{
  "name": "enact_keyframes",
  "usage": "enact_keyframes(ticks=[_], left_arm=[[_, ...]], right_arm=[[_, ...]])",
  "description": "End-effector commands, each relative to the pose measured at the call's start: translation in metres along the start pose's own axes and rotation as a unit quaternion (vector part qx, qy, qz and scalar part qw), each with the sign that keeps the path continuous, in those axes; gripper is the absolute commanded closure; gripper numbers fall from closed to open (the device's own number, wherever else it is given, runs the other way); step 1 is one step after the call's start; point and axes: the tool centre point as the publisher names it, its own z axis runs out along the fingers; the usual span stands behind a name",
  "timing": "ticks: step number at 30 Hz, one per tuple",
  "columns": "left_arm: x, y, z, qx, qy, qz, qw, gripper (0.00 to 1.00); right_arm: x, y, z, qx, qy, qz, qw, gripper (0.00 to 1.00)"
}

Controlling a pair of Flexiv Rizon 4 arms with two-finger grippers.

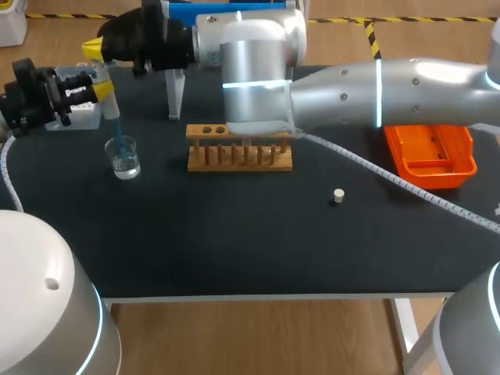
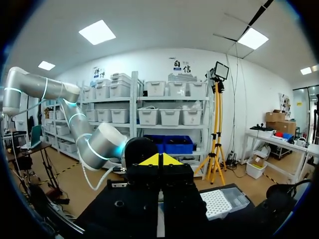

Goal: Invert the test tube, pick up the pipette, mount the tip to pipette, aspirate from beaker and dispense into the tube, eject the tip, return the pipette, and cap with the stopper.

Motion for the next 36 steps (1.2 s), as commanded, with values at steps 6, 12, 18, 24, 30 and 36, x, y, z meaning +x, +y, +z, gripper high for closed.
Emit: enact_keyframes(ticks=[6,12,18,24,30,36], left_arm=[[0.000,-0.001,-0.001,-0.001,0.001,0.000,1.000,1.00],[0.000,-0.001,-0.001,-0.001,0.001,0.000,1.000,1.00],[0.000,-0.001,-0.001,-0.001,0.001,0.000,1.000,1.00],[0.000,-0.001,-0.001,-0.001,0.001,0.000,1.000,1.00],[0.000,-0.001,-0.001,-0.001,0.001,0.000,1.000,1.00],[0.000,-0.001,-0.001,-0.001,0.001,0.000,1.000,1.00]], right_arm=[[0.007,0.035,-0.031,-0.005,-0.009,-0.029,1.000,0.39],[0.008,0.049,-0.068,0.006,-0.015,-0.051,0.999,0.00],[0.010,0.056,-0.118,0.023,-0.026,-0.067,0.997,0.00],[0.017,0.058,-0.165,0.032,-0.023,-0.072,0.997,0.00],[0.022,0.045,-0.200,0.062,-0.009,-0.076,0.995,0.00],[0.024,0.019,-0.235,0.097,0.009,-0.070,0.993,0.00]])
